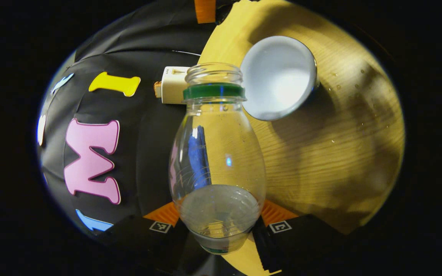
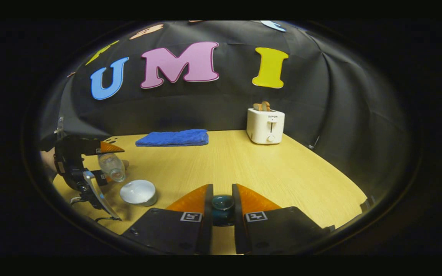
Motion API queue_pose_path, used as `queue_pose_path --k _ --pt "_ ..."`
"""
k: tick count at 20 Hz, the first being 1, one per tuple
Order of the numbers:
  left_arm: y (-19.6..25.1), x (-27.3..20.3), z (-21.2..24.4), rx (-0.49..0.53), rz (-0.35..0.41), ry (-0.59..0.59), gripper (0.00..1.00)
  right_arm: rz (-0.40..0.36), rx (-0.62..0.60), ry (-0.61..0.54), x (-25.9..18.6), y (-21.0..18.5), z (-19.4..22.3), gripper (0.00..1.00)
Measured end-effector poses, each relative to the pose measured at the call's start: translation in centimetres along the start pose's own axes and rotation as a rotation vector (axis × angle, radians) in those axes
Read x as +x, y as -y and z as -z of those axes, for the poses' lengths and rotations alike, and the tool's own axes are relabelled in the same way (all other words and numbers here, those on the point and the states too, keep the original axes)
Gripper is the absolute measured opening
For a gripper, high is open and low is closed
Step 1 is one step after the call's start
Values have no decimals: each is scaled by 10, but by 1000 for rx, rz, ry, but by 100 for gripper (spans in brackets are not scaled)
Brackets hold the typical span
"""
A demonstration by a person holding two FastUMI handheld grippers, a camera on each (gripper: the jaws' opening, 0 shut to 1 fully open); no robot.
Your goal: Open the teacup lid with one hand, grasp the water bottle and pour water into the teacup with the other hand; after pouring, place the water bottle on the coaster and then close the teacup lid.
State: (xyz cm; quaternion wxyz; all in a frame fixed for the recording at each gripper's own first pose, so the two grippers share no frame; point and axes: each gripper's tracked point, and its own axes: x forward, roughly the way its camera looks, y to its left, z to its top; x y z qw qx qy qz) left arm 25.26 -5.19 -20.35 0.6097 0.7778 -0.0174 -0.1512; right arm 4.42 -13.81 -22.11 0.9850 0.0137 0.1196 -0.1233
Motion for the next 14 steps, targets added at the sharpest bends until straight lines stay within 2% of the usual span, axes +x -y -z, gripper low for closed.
queue_pose_path --k 5,14 --pt "-11 7 0 122 -5 24 77 -31 -11 -2 -4 -8 2 26" --pt "-20 15 -4 280 0 64 77 -32 -5 -5 -8 -8 5 26"
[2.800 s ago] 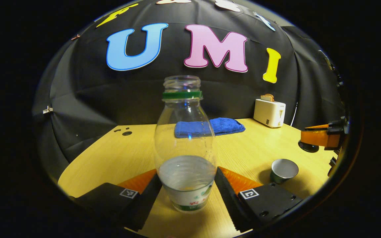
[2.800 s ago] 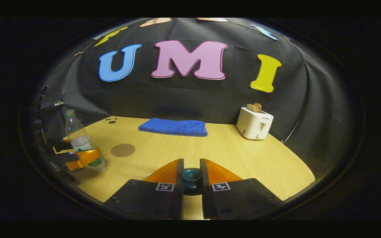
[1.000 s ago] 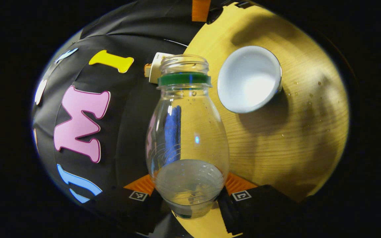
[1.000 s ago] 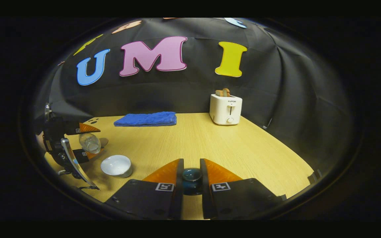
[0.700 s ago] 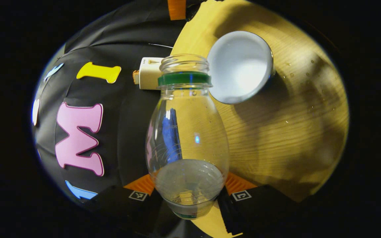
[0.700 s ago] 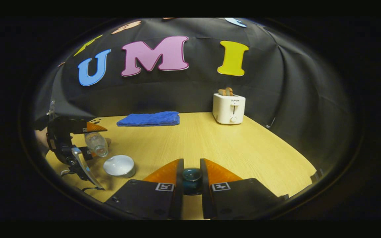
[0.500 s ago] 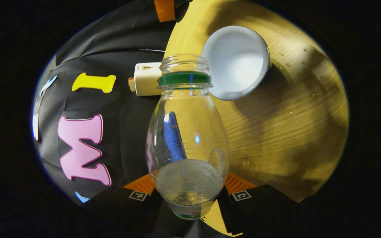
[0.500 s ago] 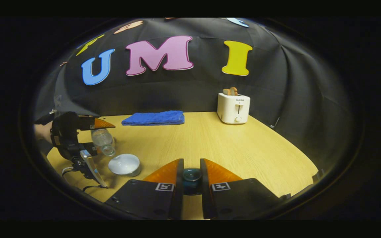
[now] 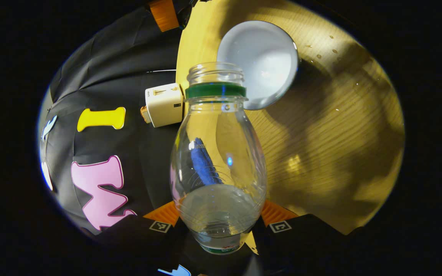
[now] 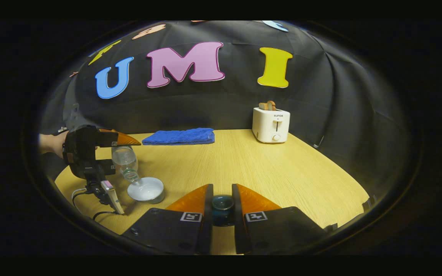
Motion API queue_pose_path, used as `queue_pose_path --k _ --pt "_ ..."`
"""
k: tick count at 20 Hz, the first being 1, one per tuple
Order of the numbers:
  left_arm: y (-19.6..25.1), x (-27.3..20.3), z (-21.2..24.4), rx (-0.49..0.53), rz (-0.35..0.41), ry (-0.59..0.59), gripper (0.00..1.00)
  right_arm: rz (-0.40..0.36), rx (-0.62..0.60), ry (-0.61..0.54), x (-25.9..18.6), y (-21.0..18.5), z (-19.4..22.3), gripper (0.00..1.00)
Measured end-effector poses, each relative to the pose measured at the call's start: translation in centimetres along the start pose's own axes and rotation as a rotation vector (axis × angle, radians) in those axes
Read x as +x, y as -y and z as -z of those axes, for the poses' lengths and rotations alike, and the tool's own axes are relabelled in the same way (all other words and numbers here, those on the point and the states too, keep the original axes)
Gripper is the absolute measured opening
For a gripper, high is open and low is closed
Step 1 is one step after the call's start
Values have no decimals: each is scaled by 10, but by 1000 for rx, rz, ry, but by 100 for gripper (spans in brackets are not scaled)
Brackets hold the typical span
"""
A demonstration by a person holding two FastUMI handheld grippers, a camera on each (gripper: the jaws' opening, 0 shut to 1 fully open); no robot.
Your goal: Open the teacup lid with one hand, grasp the water bottle and pour water into the teacup with the other hand; after pouring, place the water bottle on the coaster and then close the teacup lid.
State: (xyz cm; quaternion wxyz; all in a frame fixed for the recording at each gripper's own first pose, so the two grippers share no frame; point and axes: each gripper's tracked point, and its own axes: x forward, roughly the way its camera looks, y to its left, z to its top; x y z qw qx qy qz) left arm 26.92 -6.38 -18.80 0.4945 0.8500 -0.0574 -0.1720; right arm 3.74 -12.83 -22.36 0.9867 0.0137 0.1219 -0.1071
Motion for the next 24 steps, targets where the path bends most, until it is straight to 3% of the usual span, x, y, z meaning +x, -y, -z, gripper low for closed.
queue_pose_path --k 11,24 --pt "-8 7 0 135 35 27 77 -32 1 -2 0 -12 2 26" --pt "-34 3 -11 293 -1 92 77 -26 7 5 4 -14 6 26"
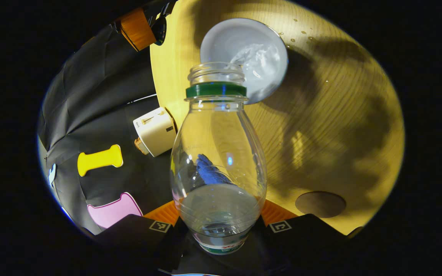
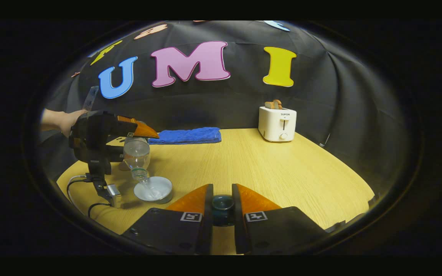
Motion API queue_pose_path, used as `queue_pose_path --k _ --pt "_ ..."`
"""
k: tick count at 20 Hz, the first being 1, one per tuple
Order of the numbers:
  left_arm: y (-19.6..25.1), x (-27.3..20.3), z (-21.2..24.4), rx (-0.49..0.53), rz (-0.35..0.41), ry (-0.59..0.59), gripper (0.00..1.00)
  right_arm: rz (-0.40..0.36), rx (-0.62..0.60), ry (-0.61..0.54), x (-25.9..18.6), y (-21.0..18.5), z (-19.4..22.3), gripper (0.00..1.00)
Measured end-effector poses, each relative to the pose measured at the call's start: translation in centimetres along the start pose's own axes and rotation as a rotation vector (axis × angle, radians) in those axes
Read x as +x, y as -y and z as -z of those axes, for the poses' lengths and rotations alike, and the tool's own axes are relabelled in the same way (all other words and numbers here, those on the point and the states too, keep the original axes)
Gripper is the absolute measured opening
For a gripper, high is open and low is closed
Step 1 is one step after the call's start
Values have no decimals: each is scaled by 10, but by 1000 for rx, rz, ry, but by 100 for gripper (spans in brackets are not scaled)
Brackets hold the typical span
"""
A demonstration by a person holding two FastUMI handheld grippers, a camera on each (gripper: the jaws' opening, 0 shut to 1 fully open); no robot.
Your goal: Open the teacup lid with one hand, grasp the water bottle and pour water into the teacup with the other hand; after pouring, place the water bottle on the coaster and then close the teacup lid.
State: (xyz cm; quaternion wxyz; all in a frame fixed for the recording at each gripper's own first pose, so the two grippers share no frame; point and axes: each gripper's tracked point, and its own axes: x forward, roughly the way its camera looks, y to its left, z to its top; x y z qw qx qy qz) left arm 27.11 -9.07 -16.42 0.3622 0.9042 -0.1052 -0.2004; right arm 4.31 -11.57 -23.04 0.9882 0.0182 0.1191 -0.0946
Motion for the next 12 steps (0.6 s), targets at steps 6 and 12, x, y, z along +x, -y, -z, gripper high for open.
queue_pose_path --k 6,12 --pt "-17 1 4 66 -51 -1 77 9 13 -6 1 3 2 26" --pt "-25 -1 4 98 -67 -8 78 8 11 -18 3 -1 4 26"
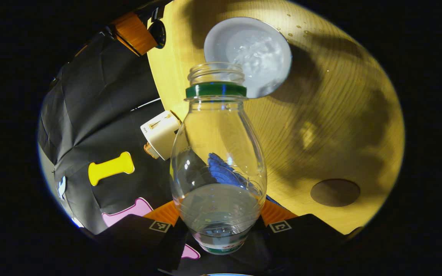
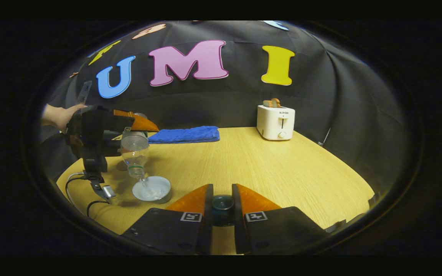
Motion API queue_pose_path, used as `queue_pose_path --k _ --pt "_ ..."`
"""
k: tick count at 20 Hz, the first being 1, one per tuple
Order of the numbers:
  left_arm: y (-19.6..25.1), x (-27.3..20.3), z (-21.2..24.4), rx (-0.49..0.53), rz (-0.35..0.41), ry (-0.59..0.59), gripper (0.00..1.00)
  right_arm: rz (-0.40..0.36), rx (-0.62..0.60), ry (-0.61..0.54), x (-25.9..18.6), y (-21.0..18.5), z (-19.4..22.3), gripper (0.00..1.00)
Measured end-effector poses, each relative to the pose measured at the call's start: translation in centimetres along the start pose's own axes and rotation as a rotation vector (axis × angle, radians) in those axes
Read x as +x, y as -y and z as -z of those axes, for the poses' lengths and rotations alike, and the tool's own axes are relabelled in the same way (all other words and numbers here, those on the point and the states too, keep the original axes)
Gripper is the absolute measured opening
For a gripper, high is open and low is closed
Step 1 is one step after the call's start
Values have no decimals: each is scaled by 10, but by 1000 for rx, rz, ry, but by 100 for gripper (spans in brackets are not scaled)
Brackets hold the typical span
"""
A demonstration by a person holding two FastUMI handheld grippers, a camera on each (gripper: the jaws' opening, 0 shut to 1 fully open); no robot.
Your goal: Open the teacup lid with one hand, grasp the water bottle and pour water into the teacup with the other hand; after pouring, place the water bottle on the coaster and then close the teacup lid.
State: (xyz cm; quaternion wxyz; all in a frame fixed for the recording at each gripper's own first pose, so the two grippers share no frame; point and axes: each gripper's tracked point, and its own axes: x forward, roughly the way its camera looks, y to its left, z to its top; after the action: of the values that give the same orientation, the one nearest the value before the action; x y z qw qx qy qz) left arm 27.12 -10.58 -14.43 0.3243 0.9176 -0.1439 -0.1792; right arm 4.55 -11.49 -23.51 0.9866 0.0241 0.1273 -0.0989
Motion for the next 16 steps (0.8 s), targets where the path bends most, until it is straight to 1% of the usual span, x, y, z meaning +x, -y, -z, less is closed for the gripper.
queue_pose_path --k 4,16 --pt "-2 1 2 24 -20 -4 77 -9 5 9 0 -5 -5 26" --pt "-9 1 5 66 -33 -10 77 -10 -1 3 1 -6 -5 26"
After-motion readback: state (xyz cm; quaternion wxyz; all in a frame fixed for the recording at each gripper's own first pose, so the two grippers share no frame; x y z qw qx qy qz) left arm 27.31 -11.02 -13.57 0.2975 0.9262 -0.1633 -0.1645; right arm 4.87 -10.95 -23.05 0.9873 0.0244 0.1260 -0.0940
